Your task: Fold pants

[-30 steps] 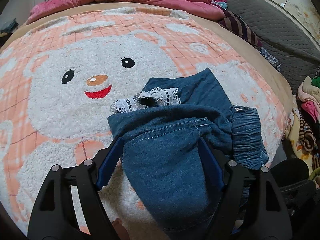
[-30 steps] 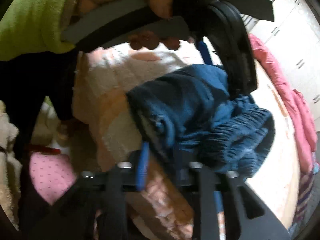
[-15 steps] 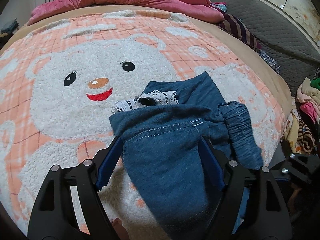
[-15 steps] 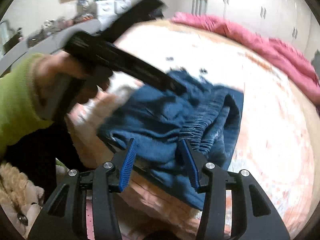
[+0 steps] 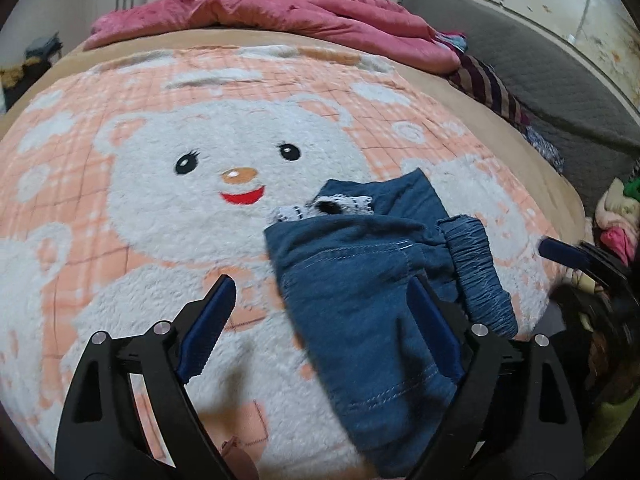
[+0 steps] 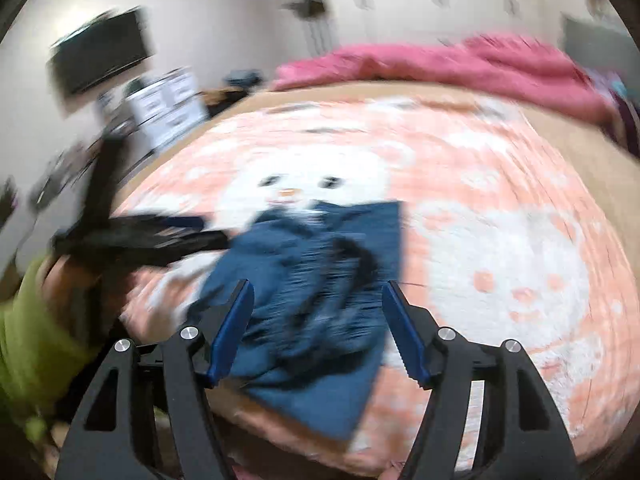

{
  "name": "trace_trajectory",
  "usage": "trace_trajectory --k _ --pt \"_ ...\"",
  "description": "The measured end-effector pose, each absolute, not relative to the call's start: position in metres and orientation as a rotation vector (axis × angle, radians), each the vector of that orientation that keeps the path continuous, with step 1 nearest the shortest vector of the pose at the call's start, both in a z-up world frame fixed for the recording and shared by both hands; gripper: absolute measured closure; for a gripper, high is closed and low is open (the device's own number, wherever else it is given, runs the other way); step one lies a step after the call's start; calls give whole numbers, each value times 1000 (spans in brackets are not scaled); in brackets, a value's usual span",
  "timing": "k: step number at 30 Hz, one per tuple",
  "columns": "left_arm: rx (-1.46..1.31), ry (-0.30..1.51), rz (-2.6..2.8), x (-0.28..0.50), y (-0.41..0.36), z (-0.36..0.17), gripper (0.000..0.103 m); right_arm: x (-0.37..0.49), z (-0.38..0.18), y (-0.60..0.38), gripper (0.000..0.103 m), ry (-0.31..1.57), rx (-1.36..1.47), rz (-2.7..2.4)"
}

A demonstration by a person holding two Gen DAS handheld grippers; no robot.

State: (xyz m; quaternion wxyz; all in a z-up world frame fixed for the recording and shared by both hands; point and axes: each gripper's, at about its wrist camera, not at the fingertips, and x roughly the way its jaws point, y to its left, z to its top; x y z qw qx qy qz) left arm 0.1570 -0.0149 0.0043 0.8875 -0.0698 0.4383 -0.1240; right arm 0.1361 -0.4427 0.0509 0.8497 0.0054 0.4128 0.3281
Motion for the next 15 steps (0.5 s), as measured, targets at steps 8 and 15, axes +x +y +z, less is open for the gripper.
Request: trace_trajectory --k 8,15 --pt "-174 999 -262 156 -17 -20 23 180 1 -433 45 1102 68 667" --pt "-212 1036 -294 157 -31 -38 24 198 -16 -433 49 1162 117 731"
